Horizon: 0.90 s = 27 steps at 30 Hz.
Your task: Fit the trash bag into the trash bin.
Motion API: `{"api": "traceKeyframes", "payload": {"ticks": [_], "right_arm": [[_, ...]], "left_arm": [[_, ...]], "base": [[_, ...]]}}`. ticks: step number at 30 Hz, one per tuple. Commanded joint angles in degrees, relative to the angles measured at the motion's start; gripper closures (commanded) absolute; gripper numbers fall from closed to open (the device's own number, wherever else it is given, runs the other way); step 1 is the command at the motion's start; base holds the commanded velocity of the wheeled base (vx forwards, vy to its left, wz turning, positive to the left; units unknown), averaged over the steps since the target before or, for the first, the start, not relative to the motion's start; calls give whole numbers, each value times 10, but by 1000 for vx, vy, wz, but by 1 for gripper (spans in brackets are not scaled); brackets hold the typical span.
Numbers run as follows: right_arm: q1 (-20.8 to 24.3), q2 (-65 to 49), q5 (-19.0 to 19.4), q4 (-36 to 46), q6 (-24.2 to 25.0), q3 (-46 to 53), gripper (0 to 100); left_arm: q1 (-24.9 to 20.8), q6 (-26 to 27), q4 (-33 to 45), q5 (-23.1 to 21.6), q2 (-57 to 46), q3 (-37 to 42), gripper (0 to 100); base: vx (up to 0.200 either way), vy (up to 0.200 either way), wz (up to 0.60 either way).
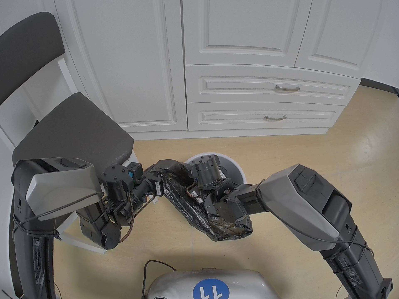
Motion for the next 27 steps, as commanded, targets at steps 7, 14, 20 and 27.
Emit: {"api": "traceKeyframes", "payload": {"ticks": [7, 14, 20, 27], "right_arm": [[-14, -43, -1, 0, -3, 2, 100], [-20, -59, 0, 0, -6, 2, 100], [-39, -68, 1, 0, -16, -11, 100], [-36, -92, 6, 0, -5, 16, 100]], "left_arm": [[1, 0, 0, 0, -2, -1, 100], [1, -2, 0, 1, -3, -3, 100], [0, -2, 0, 4, 0, -9, 100], [0, -5, 0, 5, 1, -17, 100]], "base": [[0, 0, 0], [0, 0, 0], [0, 0, 0], [0, 0, 0]]}}
